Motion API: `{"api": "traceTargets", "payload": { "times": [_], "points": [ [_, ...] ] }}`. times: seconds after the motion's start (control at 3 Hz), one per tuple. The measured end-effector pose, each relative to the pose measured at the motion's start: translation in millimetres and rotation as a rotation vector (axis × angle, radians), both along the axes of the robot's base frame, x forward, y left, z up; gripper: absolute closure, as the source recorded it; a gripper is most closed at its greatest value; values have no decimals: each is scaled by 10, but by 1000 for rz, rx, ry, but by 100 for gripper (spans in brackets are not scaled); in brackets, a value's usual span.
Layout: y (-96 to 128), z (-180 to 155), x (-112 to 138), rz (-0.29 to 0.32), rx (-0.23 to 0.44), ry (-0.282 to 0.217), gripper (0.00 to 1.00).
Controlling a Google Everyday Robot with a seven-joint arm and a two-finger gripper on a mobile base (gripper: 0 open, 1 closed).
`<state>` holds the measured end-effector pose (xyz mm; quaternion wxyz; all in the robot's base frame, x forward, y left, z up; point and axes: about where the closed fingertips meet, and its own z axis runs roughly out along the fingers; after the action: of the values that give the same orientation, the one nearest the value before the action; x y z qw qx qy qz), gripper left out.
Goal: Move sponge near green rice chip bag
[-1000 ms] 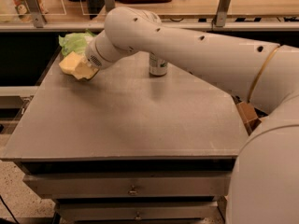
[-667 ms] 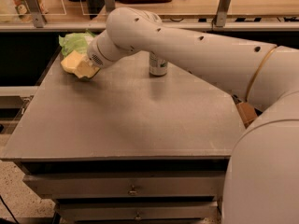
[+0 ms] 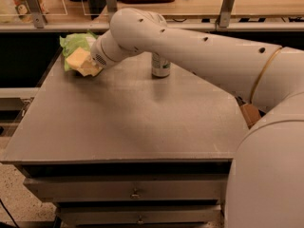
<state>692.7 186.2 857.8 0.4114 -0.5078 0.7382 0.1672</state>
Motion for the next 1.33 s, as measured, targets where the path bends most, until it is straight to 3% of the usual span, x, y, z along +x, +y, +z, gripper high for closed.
{"api": "traceTargets", "payload": {
  "times": [0.33,0.67,1.33],
  "points": [
    [-10,14,18,1,0,-6,0],
    [-21,70,-11,21,-5,-13,0],
    [-115,295,-272,97,-78,-16,0]
  ]
}}
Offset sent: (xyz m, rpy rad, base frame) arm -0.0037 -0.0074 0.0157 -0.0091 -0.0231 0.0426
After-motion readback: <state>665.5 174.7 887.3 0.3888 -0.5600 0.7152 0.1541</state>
